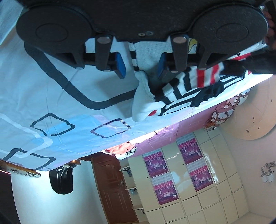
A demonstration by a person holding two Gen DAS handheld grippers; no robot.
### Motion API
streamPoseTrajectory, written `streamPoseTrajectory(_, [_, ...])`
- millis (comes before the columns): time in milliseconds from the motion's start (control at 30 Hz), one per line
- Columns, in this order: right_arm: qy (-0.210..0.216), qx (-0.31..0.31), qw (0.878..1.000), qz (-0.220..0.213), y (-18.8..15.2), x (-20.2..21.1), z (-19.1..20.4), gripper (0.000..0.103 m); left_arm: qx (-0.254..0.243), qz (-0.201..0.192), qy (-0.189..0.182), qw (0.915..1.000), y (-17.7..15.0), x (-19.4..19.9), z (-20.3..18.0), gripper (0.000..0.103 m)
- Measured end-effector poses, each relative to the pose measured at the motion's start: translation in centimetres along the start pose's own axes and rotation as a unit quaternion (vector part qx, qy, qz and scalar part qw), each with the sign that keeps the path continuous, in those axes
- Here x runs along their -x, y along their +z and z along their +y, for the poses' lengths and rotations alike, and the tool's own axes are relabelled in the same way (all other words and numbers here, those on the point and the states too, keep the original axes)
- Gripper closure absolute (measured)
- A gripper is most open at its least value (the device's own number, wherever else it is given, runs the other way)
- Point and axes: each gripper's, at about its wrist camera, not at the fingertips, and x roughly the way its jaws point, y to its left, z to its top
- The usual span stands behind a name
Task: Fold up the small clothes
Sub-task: 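Fold the held sleeve onto the body with the right tool while the left tool grasps the other cuff, then fold the held sleeve across the sweater body with the left tool and release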
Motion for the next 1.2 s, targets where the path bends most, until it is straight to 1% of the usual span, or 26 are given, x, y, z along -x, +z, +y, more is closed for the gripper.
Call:
streamPoseTrajectory(100, [0.005,-0.005,1.000,0.001,0.2,-0.4,0.1,0.062,-0.033,-0.034,0.010,0.9988,1.4,2.8,0.1,0.097])
streamPoseTrajectory(133, [0.008,-0.006,1.000,0.001,0.2,-0.5,0.1,0.062,-0.045,-0.038,0.021,0.9980,1.4,3.5,0.5,0.097])
streamPoseTrajectory(167, [0.010,-0.006,1.000,0.003,0.3,-0.8,0.3,0.063,-0.056,-0.032,0.041,0.9970,1.2,3.6,1.2,0.097])
streamPoseTrajectory(200, [0.012,-0.004,1.000,0.005,0.2,-1.2,0.4,0.063,-0.055,-0.016,0.058,0.9967,0.9,3.1,2.1,0.097])
streamPoseTrajectory(267, [0.011,0.005,1.000,0.016,0.1,-2.4,0.8,0.068,-0.027,0.015,0.074,0.9967,-0.1,2.0,4.3,0.097])
streamPoseTrajectory(300, [0.011,0.007,1.000,0.023,0.1,-3.0,0.9,0.068,-0.023,0.019,0.079,0.9964,-0.4,2.0,5.0,0.097])
streamPoseTrajectory(333, [0.011,0.009,1.000,0.027,0.2,-3.6,1.1,0.069,-0.020,0.019,0.081,0.9963,-0.6,1.8,5.2,0.097])
streamPoseTrajectory(400, [0.013,0.011,0.999,0.029,0.7,-4.5,1.3,0.075,-0.011,0.014,0.078,0.9968,-0.6,1.9,5.3,0.097])
streamPoseTrajectory(467, [0.018,0.010,0.999,0.026,1.3,-5.2,1.5,0.080,-0.020,0.004,0.080,0.9966,-0.6,2.2,5.2,0.097])
streamPoseTrajectory(500, [0.022,0.015,0.999,0.025,1.5,-5.6,1.6,0.083,-0.021,0.000,0.083,0.9963,-1.2,2.3,5.3,0.097])
streamPoseTrajectory(533, [0.027,0.026,0.999,0.030,1.4,-6.3,1.9,0.090,-0.023,0.002,0.087,0.9959,-1.2,2.1,5.4,0.097])
streamPoseTrajectory(567, [0.026,0.042,0.998,0.050,1.1,-7.4,2.2,0.091,-0.026,0.008,0.092,0.9954,-1.5,2.0,5.5,0.097])
streamPoseTrajectory(600, [0.019,0.063,0.993,0.097,0.4,-9.3,2.4,0.092,-0.025,0.010,0.098,0.9948,-2.1,1.9,5.7,0.097])
streamPoseTrajectory(667, [0.023,0.092,0.992,0.086,-0.5,-9.8,2.7,0.092,-0.017,0.005,0.096,0.9952,-2.6,2.1,6.2,0.097])
streamPoseTrajectory(733, [0.026,0.093,0.991,0.088,-0.4,-9.7,2.6,0.093,-0.017,-0.002,0.100,0.9948,-2.6,2.4,6.2,0.097])
streamPoseTrajectory(800, [0.031,0.102,0.990,0.089,-0.5,-9.7,2.6,0.093,-0.012,-0.021,0.093,0.9953,-2.5,3.2,6.2,0.097])
streamPoseTrajectory(867, [0.031,0.128,0.988,0.087,-0.7,-9.8,2.9,0.093,-0.023,-0.011,0.113,0.9933,-2.3,2.9,6.1,0.097])
streamPoseTrajectory(900, [0.031,0.137,0.986,0.086,-0.7,-9.8,3.0,0.093,-0.018,-0.001,0.115,0.9932,-2.3,2.6,6.5,0.097])
streamPoseTrajectory(967, [0.034,0.144,0.985,0.090,-0.6,-9.8,3.1,0.093,-0.012,0.004,0.103,0.9946,-2.2,2.5,7.2,0.096])
streamPoseTrajectory(1000, [0.038,0.145,0.984,0.094,-0.4,-9.8,3.0,0.093,-0.006,0.002,0.104,0.9945,-2.1,2.9,7.4,0.093])
streamPoseTrajectory(1033, [0.044,0.146,0.983,0.099,-0.2,-9.8,2.8,0.092,-0.002,-0.009,0.118,0.9930,-1.9,3.5,7.5,0.086])
streamPoseTrajectory(1067, [0.050,0.143,0.983,0.101,0.2,-9.6,2.5,0.089,-0.002,-0.026,0.138,0.9902,-1.7,4.5,7.5,0.084])
streamPoseTrajectory(1100, [0.064,0.133,0.985,0.085,0.8,-8.9,2.1,0.084,-0.003,-0.043,0.146,0.9883,-1.5,5.4,7.4,0.081])
streamPoseTrajectory(1133, [0.071,0.130,0.987,0.061,1.4,-8.3,1.7,0.077,-0.004,-0.056,0.143,0.9882,-1.1,5.9,7.2,0.081])
streamPoseTrajectory(1167, [0.073,0.134,0.987,0.042,2.0,-8.1,1.5,0.077,-0.011,-0.061,0.137,0.9887,-0.7,6.1,6.8,0.081])
streamPoseTrajectory(1200, [0.072,0.139,0.987,0.034,2.6,-8.5,1.4,0.077,-0.027,-0.060,0.132,0.9890,-0.3,5.7,6.0,0.081])
